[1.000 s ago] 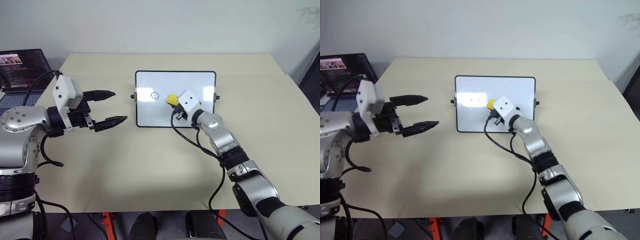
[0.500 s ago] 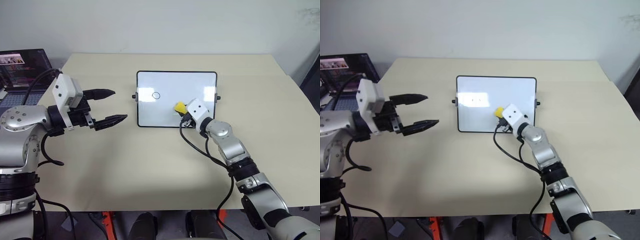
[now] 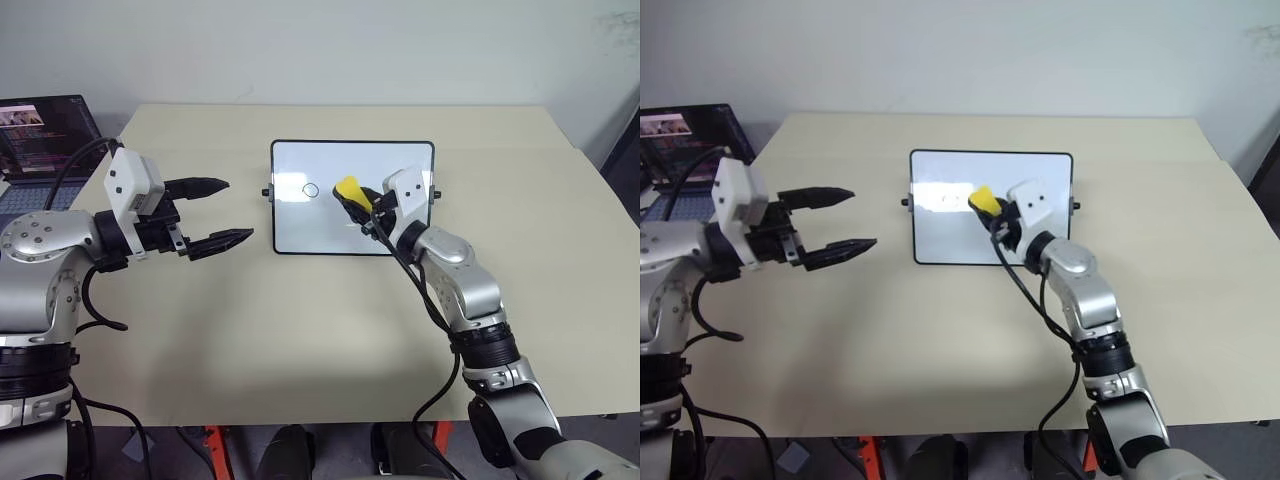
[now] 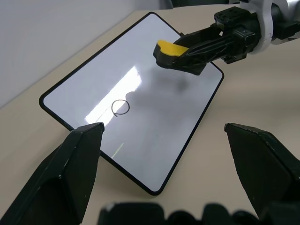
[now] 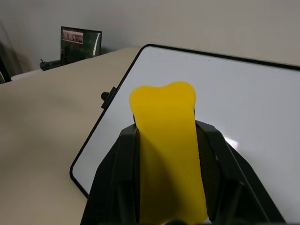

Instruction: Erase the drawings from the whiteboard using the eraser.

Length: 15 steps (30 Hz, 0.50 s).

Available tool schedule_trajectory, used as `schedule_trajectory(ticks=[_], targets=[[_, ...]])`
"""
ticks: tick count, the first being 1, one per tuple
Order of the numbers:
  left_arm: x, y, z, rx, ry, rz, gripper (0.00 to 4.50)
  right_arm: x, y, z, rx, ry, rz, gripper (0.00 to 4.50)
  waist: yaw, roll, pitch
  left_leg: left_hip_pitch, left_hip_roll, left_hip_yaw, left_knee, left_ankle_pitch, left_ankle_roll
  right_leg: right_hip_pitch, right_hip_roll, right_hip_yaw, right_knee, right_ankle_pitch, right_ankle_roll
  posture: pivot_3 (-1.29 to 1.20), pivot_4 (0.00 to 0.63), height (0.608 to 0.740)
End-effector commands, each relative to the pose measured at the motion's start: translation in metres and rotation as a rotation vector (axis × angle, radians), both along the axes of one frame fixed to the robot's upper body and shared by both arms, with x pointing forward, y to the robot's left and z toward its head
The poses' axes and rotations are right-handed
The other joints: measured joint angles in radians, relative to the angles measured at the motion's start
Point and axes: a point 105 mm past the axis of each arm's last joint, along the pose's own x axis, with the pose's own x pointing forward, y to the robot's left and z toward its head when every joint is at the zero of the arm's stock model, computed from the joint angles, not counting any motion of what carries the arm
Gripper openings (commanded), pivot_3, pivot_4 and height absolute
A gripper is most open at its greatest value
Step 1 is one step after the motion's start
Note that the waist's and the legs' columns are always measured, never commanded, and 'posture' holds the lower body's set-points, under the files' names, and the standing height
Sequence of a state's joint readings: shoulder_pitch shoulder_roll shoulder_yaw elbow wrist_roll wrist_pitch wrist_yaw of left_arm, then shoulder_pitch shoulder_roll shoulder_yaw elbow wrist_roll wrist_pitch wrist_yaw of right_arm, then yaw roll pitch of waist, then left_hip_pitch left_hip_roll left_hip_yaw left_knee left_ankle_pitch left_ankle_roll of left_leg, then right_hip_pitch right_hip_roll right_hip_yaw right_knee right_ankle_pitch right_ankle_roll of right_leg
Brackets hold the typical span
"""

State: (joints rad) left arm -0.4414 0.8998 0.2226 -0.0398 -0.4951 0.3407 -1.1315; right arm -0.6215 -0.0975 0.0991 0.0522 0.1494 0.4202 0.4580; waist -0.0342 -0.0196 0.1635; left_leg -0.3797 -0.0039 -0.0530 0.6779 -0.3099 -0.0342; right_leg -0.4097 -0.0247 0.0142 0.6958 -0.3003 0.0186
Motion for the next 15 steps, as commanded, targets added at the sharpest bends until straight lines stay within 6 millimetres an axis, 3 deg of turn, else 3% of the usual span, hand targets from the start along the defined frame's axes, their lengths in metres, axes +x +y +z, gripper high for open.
schedule_trajectory(ticks=[1,15], targets=[[-0.001,-0.002,0.010,0.009,-0.040,-0.014,4.50,-0.004,0.002,0.015,0.024,-0.045,0.013,1.28,0.000,0.000,0.000,0.000,0.000,0.000,0.000,0.000,0.000,0.000,0.000,0.000,0.000,0.000,0.000,0.00,0.150,0.740],[0.001,-0.002,0.014,0.017,-0.048,-0.016,4.50,0.005,-0.008,0.012,-0.013,-0.054,-0.033,1.28,-0.002,0.000,0.000,0.000,0.000,0.000,0.000,0.000,0.000,0.000,0.000,0.000,0.000,0.000,0.000,0.00,0.150,0.740]])
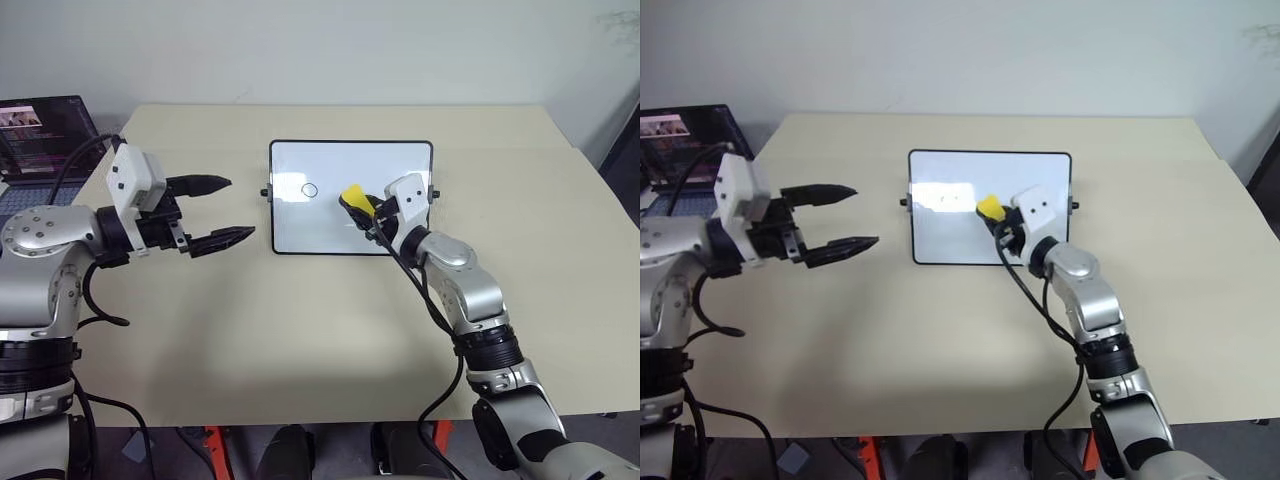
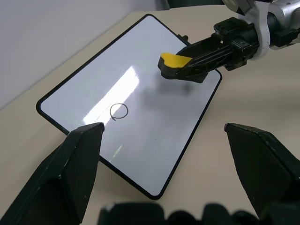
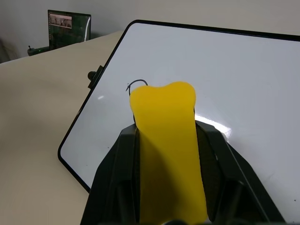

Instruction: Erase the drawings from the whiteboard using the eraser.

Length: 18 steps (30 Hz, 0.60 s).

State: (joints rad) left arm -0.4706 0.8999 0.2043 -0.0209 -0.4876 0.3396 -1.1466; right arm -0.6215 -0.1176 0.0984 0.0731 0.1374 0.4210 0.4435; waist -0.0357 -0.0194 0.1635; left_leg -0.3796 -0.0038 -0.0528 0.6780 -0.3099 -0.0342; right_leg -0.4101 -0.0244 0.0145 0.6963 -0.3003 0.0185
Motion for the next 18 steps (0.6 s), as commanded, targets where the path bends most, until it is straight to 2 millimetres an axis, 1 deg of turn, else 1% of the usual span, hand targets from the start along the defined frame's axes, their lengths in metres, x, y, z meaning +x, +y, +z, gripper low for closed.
schedule_trajectory(ticks=[1,5,7,11,13,18], targets=[[-0.002,0.002,0.011,0.009,-0.051,0.002,4.50,0.000,0.001,0.018,0.009,-0.072,0.007,1.28,0.000,0.000,0.000,0.000,0.000,0.000,0.000,0.000,0.000,0.000,0.000,0.000,0.000,0.000,0.000,0.00,0.150,0.740],[-0.002,0.003,0.012,0.008,-0.054,0.009,4.50,0.002,0.008,0.019,-0.044,-0.104,0.017,1.28,0.000,0.000,0.000,0.000,0.000,0.000,0.000,0.000,0.000,0.000,0.000,0.000,0.000,0.000,0.000,0.00,0.150,0.740],[-0.002,0.002,0.011,0.008,-0.054,0.008,4.50,0.007,0.018,0.019,-0.078,-0.130,0.027,1.28,-0.002,0.000,0.000,0.000,0.000,0.000,0.000,0.000,0.000,0.000,0.000,0.000,0.000,0.000,0.000,0.00,0.150,0.740],[-0.001,0.000,0.009,0.005,-0.052,0.006,4.50,0.017,0.034,0.028,-0.120,-0.206,0.038,1.28,-0.013,0.000,0.000,0.000,0.000,0.000,0.000,0.000,0.000,0.000,0.000,0.000,0.000,0.000,0.000,0.00,0.150,0.740],[-0.001,0.001,0.009,0.004,-0.053,0.009,4.50,0.023,0.046,0.034,-0.138,-0.241,0.049,1.28,-0.019,0.000,0.000,0.000,0.000,0.000,0.000,0.000,0.000,0.000,0.000,0.000,0.000,0.000,0.000,0.00,0.150,0.740],[-0.003,0.002,0.008,0.002,-0.051,0.014,4.50,0.032,0.065,0.035,-0.185,-0.292,0.063,1.28,-0.022,0.000,0.000,0.000,0.000,0.000,0.000,0.000,0.000,0.000,0.000,0.000,0.000,0.000,0.000,0.00,0.150,0.740]])
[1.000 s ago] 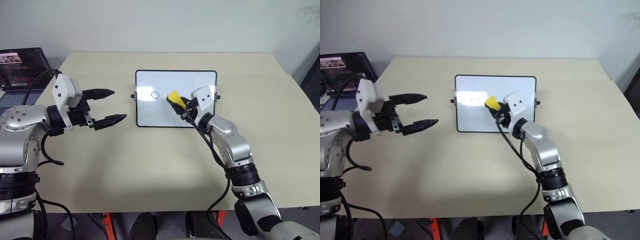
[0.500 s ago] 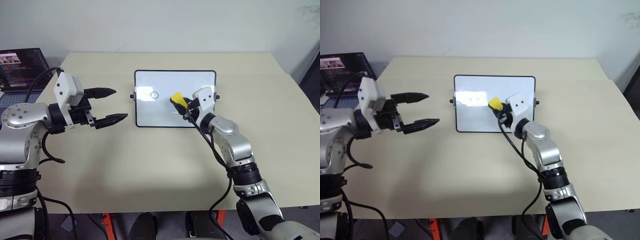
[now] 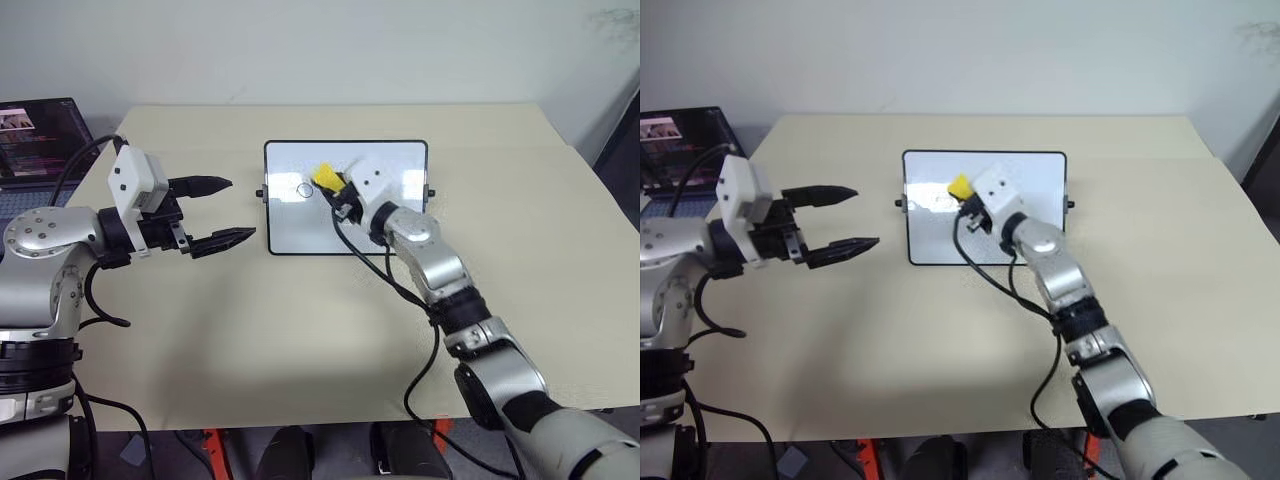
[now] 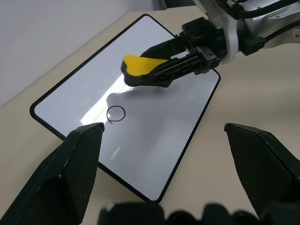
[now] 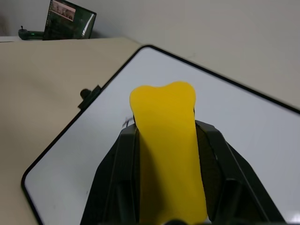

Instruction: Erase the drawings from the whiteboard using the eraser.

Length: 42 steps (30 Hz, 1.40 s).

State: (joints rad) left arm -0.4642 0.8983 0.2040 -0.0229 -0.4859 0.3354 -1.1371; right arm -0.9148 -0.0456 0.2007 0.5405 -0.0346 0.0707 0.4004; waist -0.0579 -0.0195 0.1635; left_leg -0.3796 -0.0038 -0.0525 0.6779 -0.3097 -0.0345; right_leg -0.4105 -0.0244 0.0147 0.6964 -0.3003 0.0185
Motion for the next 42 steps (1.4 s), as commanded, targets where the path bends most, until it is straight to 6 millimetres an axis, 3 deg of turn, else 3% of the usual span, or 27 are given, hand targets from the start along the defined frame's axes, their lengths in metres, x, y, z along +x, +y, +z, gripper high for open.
schedule_trajectory(ticks=[1,10,21,27,42], targets=[[-0.004,0.001,0.009,0.003,-0.048,0.006,4.50,0.002,0.016,0.012,-0.020,-0.081,0.022,1.28,0.000,0.000,0.000,0.000,0.000,0.000,0.000,0.000,0.000,0.000,0.000,0.000,0.000,0.000,0.000,0.00,0.150,0.740],[-0.011,0.001,0.012,0.008,-0.056,0.013,4.50,0.011,0.045,0.009,-0.118,-0.112,0.043,1.28,-0.006,0.000,0.000,0.000,0.000,0.000,0.000,0.000,0.000,-0.001,0.000,0.000,0.000,0.000,0.000,0.00,0.150,0.740],[-0.025,0.003,0.011,0.008,-0.064,0.055,4.50,0.012,0.054,-0.011,-0.205,-0.086,0.047,1.28,-0.008,0.000,0.000,0.000,0.000,0.000,-0.001,0.001,-0.002,-0.001,0.000,0.000,0.000,0.000,0.000,0.00,0.150,0.740],[-0.029,0.000,0.011,0.005,-0.068,0.064,4.50,0.020,0.037,-0.032,-0.287,-0.043,-0.009,1.28,-0.008,0.000,0.000,0.000,0.000,0.001,-0.001,0.001,-0.002,-0.001,0.000,0.001,0.000,0.000,0.000,0.00,0.150,0.740],[-0.017,-0.015,0.009,-0.016,-0.069,0.002,4.50,0.041,-0.028,-0.048,-0.305,0.012,-0.170,1.28,0.028,0.000,0.000,0.005,-0.001,-0.001,0.001,0.000,0.000,0.006,-0.002,-0.001,0.001,0.000,0.000,0.00,0.150,0.740]])
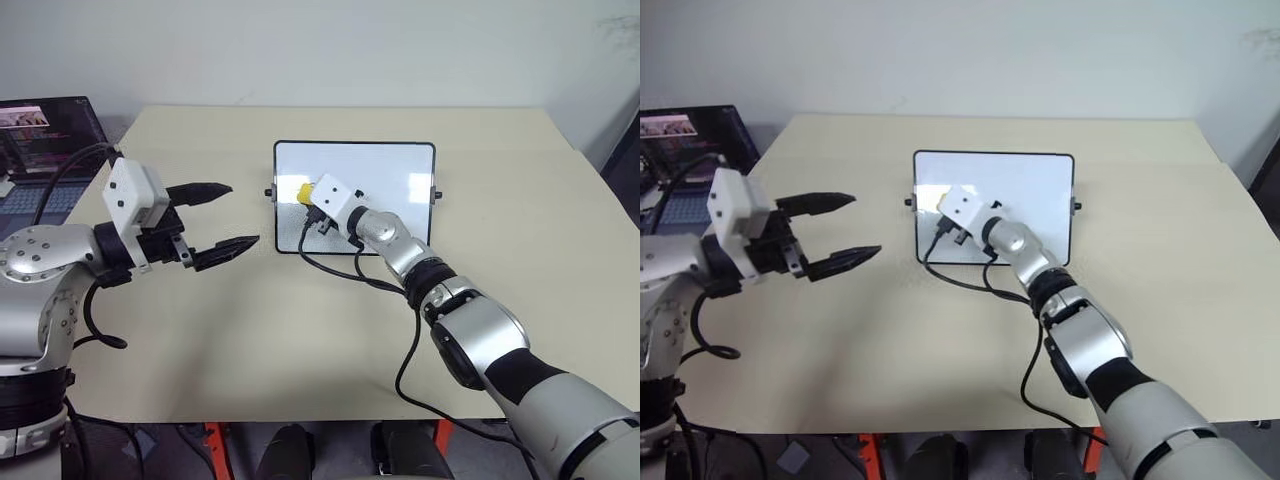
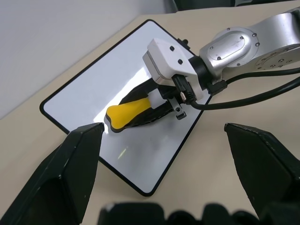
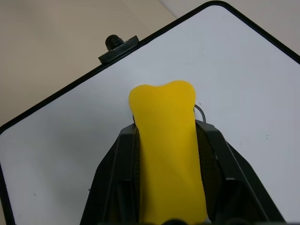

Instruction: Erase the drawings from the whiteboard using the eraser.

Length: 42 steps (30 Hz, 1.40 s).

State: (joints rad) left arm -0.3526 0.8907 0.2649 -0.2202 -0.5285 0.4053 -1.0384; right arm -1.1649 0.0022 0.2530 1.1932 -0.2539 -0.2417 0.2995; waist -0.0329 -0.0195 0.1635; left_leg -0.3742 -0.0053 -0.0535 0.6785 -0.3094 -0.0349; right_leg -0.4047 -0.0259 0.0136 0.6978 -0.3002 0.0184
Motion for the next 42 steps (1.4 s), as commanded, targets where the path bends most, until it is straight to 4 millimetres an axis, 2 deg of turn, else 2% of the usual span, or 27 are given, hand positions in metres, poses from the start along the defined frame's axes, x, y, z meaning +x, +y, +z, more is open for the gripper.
schedule_trajectory(ticks=[1,8,13,16,22,24,27,30,36,42], targets=[[0.002,-0.004,0.007,-0.004,-0.036,-0.025,4.50,0.015,-0.044,-0.008,0.004,0.028,-0.142,1.28,0.004,0.000,0.000,0.000,0.000,0.000,0.000,0.000,0.000,0.000,0.000,0.000,0.000,0.000,0.000,0.00,0.150,0.740],[0.007,-0.006,0.006,-0.007,-0.036,-0.043,4.50,0.022,-0.070,-0.008,-0.002,0.026,-0.204,1.28,0.005,-0.001,0.000,0.003,0.000,0.000,0.000,0.001,0.000,0.002,0.000,0.000,0.001,0.002,-0.001,0.00,0.150,0.740],[0.008,-0.007,0.005,-0.011,-0.034,-0.049,4.50,0.022,-0.077,-0.007,0.014,0.024,-0.207,1.28,0.003,0.000,0.000,0.015,0.000,0.000,-0.001,0.001,0.000,0.016,0.000,0.000,-0.001,0.002,-0.001,0.00,0.150,0.740],[0.008,-0.006,0.005,-0.011,-0.033,-0.047,4.50,0.019,-0.066,0.003,0.067,0.008,-0.163,1.28,0.002,0.000,0.000,0.016,0.000,-0.001,-0.001,0.001,0.000,0.016,0.001,0.000,-0.001,0.002,-0.001,0.00,0.150,0.740],[0.008,-0.005,0.005,-0.010,-0.030,-0.044,4.50,0.003,-0.027,0.033,0.208,-0.022,-0.025,1.28,-0.007,0.001,0.001,0.014,0.002,0.000,-0.001,0.001,0.000,0.015,0.002,0.000,-0.003,0.002,-0.001,0.00,0.150,0.740],[0.008,-0.004,0.006,-0.009,-0.029,-0.043,4.50,-0.003,-0.015,0.043,0.260,-0.016,0.010,1.28,-0.013,0.001,0.001,0.010,0.002,0.000,-0.002,0.001,0.000,0.010,0.002,0.001,-0.002,0.002,-0.001,0.00,0.150,0.740],[0.009,-0.004,0.006,-0.007,-0.030,-0.040,4.50,-0.016,0.010,0.069,0.369,-0.025,0.090,1.28,-0.025,0.001,0.001,-0.001,0.002,0.001,-0.002,0.001,0.000,-0.002,0.002,0.001,-0.001,0.002,-0.001,0.00,0.150,0.740],[0.009,-0.004,0.006,-0.007,-0.031,-0.036,4.50,-0.023,0.024,0.081,0.407,-0.033,0.128,1.28,-0.030,0.001,0.001,-0.007,0.003,0.001,-0.002,0.003,-0.004,-0.008,0.002,0.001,-0.001,0.002,-0.001,0.00,0.150,0.740],[0.009,-0.002,0.006,-0.006,-0.032,-0.027,4.50,-0.019,0.035,0.079,0.348,-0.049,0.110,1.28,-0.027,0.001,0.001,-0.007,0.002,0.001,-0.002,0.001,-0.001,-0.008,0.002,0.001,-0.003,0.002,-0.001,0.00,0.150,0.740],[0.008,-0.002,0.006,-0.007,-0.031,-0.018,4.50,-0.005,0.032,0.059,0.229,-0.038,0.028,1.28,-0.027,0.001,0.001,-0.007,0.002,0.001,-0.002,0.001,-0.001,-0.008,0.002,0.001,-0.002,0.002,-0.001,0.00,0.150,0.740]])
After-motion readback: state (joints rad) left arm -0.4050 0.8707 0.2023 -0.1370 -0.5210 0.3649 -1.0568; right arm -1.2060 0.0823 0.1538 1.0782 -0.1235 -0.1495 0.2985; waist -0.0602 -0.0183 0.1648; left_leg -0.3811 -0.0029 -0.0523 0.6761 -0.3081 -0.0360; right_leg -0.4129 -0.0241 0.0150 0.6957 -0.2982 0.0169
